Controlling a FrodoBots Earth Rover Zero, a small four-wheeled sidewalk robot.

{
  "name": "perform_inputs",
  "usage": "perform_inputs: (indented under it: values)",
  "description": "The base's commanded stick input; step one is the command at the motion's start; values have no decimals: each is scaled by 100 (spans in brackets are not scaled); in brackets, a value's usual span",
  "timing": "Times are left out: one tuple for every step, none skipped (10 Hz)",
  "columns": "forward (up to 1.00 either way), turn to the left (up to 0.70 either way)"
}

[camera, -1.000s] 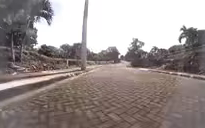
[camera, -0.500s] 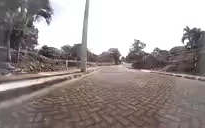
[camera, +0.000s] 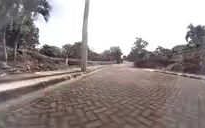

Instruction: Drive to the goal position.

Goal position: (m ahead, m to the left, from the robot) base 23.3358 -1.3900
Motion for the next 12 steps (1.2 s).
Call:
perform_inputs:
  values:
    - [70,0]
    - [70,-12]
    - [70,-27]
    - [70,-27]
    - [70,-27]
    - [70,-19]
    - [70,-10]
    - [70,-1]
    - [70,0]
    - [70,0]
    - [70,0]
    - [70,0]
